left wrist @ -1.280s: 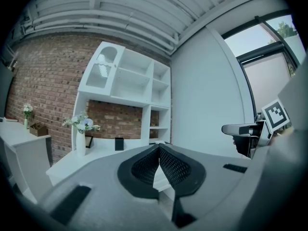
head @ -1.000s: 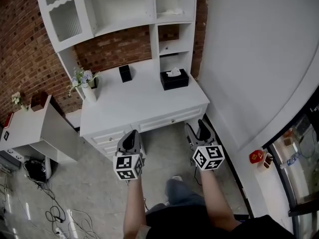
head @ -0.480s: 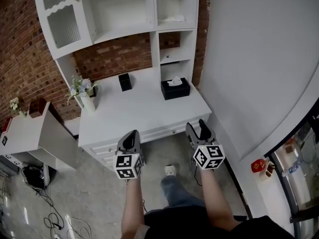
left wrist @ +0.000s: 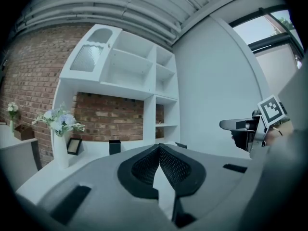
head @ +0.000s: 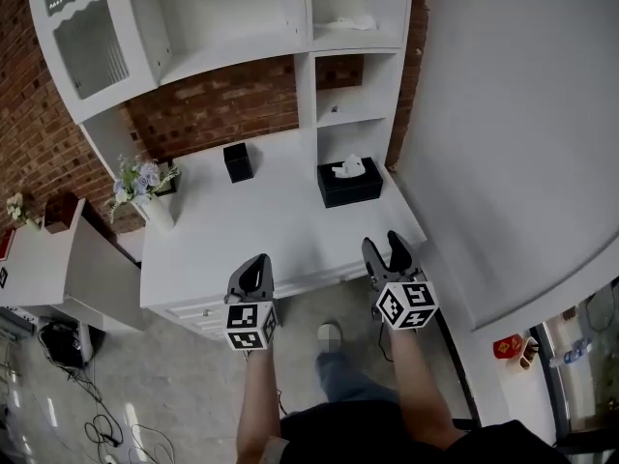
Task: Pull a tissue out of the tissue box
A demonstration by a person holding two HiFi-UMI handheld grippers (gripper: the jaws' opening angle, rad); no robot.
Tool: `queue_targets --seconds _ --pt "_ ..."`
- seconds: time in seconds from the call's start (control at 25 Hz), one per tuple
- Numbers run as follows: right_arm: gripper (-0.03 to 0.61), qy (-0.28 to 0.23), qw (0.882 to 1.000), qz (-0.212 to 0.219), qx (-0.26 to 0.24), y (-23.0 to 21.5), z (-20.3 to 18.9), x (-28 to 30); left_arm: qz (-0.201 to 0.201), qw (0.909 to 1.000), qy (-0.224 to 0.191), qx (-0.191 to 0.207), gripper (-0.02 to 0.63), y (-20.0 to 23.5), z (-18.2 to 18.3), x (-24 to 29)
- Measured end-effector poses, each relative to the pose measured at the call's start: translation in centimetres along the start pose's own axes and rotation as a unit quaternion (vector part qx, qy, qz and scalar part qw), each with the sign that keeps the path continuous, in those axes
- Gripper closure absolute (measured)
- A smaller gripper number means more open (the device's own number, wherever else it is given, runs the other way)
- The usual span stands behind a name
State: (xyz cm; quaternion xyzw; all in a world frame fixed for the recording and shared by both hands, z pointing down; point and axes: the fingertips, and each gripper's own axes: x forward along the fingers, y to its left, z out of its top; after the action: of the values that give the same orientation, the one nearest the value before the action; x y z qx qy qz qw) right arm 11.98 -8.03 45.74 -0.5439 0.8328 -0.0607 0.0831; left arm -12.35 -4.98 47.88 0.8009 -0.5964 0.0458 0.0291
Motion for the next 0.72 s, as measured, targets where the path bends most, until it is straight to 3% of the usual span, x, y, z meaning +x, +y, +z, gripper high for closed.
queue_targets --seconds 0.44,0.72 --pt "0.348 0.048 0.998 0.029 -0.003 -5.9 -1.9 18.8 0.027 0.9994 0.003 -0.021 0.604 6.1 2.2 16.7" --pt "0.348 0.074 0.997 0.03 0.014 -9.1 -4.3 25.9 0.034 0.9991 0.024 -0.011 0.604 8.1 1.9 23.2"
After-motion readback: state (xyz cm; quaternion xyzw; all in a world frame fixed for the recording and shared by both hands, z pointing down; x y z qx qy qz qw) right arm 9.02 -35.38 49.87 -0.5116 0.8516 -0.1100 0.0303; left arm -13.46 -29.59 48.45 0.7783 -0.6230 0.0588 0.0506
